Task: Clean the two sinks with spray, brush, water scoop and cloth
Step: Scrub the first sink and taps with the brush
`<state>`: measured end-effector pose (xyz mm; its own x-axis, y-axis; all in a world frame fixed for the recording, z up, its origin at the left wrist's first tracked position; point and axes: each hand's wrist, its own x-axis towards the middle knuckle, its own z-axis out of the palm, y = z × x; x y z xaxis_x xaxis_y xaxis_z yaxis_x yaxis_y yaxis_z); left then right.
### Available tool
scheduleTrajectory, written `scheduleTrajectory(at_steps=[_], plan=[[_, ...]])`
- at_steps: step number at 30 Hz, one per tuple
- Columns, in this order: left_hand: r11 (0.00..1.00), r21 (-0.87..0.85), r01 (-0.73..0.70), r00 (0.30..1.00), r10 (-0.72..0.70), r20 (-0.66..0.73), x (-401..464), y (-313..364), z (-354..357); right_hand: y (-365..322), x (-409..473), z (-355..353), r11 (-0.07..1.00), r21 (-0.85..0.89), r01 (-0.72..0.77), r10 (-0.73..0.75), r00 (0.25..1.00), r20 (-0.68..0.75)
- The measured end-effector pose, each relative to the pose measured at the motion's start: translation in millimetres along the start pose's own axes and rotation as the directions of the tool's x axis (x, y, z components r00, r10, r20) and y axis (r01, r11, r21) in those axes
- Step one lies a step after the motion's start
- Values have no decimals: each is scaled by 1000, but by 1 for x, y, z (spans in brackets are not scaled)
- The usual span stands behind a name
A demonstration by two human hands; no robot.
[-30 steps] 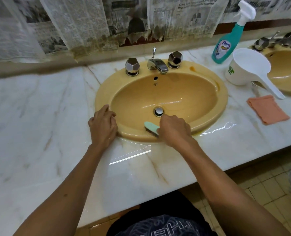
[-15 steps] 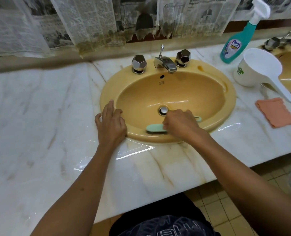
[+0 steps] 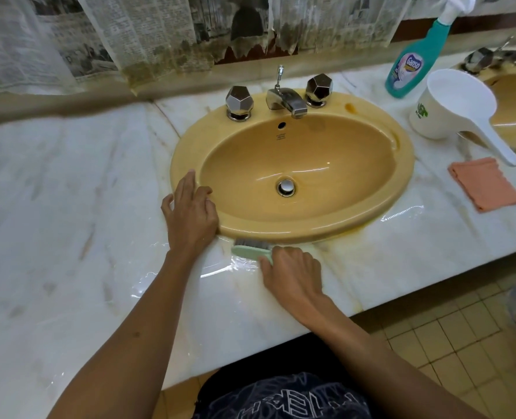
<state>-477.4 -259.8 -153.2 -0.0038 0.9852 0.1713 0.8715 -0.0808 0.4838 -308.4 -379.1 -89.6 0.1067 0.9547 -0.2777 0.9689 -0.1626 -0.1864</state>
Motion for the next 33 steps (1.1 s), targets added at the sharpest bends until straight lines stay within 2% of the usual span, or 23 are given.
scheduleTrajectory(at_steps=[3,9,11,14,16,21,27,31,33], plan=[[1000,3,-10,1000,10,-12,-1,-3,0,-13,5,7,998,20,55,-54,997,-58],[1000,7,3,1000,-3,-30,-1,0,1,57,-8,3,996,90,-17,33,984,-175],[1000,16,-1,1000,2,-31,0,-1,2,51,-2,2,993,118,26,-1,977,-211],[999,34,-7,1000,8,-28,0,-1,3,20,9,8,988,108,112,-94,982,-163],[999,37,4,999,-2,-38,0,0,3,24,9,10,986,112,124,-107,983,-146],[1000,27,4,1000,-4,-31,0,1,4,102,-6,-7,993,108,-50,69,982,-178],[1000,30,5,999,-4,-35,-1,4,4,79,10,-5,991,132,6,11,991,-133],[1000,30,9,999,-8,-42,-2,6,4,135,2,-22,977,136,-164,186,967,-173],[999,36,6,999,-4,-41,-3,6,4,147,3,-27,963,190,-192,226,958,-178]])
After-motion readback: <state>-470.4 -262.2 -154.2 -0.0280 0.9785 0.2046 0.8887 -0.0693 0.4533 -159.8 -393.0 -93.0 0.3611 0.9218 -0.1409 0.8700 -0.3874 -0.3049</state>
